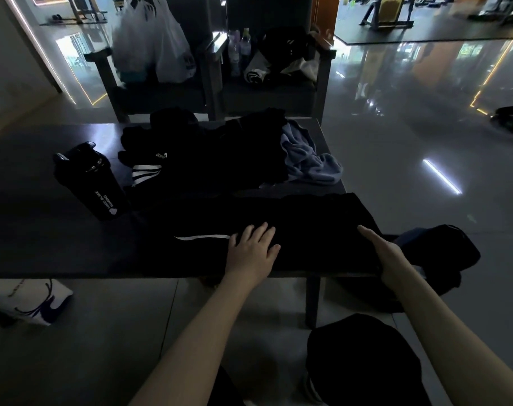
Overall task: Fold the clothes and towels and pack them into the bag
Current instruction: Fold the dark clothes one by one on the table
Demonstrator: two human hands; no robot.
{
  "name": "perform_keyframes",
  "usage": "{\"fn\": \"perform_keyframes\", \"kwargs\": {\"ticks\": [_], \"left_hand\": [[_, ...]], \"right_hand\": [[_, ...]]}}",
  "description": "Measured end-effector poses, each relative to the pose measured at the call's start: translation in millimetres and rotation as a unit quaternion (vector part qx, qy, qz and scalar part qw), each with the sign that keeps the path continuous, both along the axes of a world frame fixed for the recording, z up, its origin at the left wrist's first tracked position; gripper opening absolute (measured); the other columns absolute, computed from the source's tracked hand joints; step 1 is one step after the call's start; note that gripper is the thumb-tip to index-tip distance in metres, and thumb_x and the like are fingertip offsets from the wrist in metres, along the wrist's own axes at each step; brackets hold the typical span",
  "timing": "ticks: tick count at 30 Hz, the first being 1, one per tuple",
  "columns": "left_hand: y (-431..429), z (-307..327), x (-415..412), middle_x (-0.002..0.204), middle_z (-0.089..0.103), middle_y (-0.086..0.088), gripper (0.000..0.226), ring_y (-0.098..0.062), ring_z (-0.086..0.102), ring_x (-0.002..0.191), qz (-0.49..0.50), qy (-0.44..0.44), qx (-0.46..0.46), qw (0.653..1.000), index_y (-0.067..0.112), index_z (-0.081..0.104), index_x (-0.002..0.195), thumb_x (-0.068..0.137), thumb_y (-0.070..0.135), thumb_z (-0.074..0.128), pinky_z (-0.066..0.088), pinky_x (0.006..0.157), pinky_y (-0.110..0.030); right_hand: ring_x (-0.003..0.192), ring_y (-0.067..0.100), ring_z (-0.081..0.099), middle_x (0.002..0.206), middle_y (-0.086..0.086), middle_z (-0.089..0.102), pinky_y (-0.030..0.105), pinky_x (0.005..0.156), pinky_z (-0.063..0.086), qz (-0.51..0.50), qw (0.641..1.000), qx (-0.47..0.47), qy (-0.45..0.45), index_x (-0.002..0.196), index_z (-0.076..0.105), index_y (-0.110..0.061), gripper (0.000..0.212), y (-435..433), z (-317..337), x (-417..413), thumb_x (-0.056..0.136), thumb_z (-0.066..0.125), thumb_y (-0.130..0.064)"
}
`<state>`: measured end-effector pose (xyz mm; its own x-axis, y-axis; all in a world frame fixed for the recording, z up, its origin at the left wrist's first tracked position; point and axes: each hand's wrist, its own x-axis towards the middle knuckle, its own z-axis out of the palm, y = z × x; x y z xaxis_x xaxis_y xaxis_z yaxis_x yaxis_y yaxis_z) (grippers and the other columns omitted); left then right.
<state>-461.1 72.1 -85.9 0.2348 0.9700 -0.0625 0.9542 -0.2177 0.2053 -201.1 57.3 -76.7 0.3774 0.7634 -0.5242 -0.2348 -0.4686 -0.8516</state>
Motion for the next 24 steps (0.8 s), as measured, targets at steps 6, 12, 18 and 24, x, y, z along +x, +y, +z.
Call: {"fn": "perform_keyframes", "kwargs": {"ticks": [6, 12, 18, 24], "left_hand": [[-1, 1, 3, 0.159, 0.012, 0.010, 0.052, -0.016, 0.008, 0.146, 0.004, 0.001, -0.003, 1.000, 0.030, 0.019, 0.151, 0.101, 0.046, 0.023, 0.008, 0.116, -0.044], [-4, 0, 10, 0.160, 0.009, 0.010, 0.053, -0.020, 0.004, 0.147, 0.011, 0.014, -0.009, 1.000, 0.031, 0.016, 0.151, 0.101, 0.047, 0.021, 0.003, 0.117, -0.048], [-1, 3, 10, 0.160, 0.004, 0.012, 0.054, -0.019, 0.000, 0.147, 0.014, 0.005, -0.048, 0.999, 0.031, 0.011, 0.152, 0.101, 0.047, 0.020, 0.002, 0.116, -0.046], [3, 7, -17, 0.159, 0.014, 0.005, 0.053, -0.016, 0.012, 0.146, 0.044, -0.083, -0.011, 0.996, 0.023, 0.018, 0.152, 0.102, 0.039, 0.028, 0.008, 0.118, -0.039]], "right_hand": [[0.083, 0.025, 0.064, 0.094, 0.012, 0.067, 0.037, 0.077, 0.052, -0.004, 0.992, 0.024, -0.123, 0.095, 0.064, -0.007, 0.029, 5, 6, 11, 0.079, 0.072, -0.030], [0.076, 0.018, 0.059, 0.081, 0.006, 0.065, 0.026, 0.067, 0.042, 0.003, 0.903, 0.167, -0.397, 0.090, 0.068, -0.007, 0.018, 4, 44, -14, 0.074, 0.075, -0.013], [0.084, 0.009, 0.051, 0.098, 0.005, 0.062, 0.009, 0.070, 0.033, 0.077, 0.810, 0.299, -0.498, 0.100, 0.067, -0.007, 0.031, 1, 57, -65, 0.071, 0.079, -0.010], [0.086, 0.013, 0.058, 0.093, -0.001, 0.061, 0.020, 0.075, 0.047, 0.147, 0.846, 0.274, -0.434, 0.105, 0.058, -0.006, 0.043, -8, 31, -97, 0.070, 0.081, -0.013]]}}
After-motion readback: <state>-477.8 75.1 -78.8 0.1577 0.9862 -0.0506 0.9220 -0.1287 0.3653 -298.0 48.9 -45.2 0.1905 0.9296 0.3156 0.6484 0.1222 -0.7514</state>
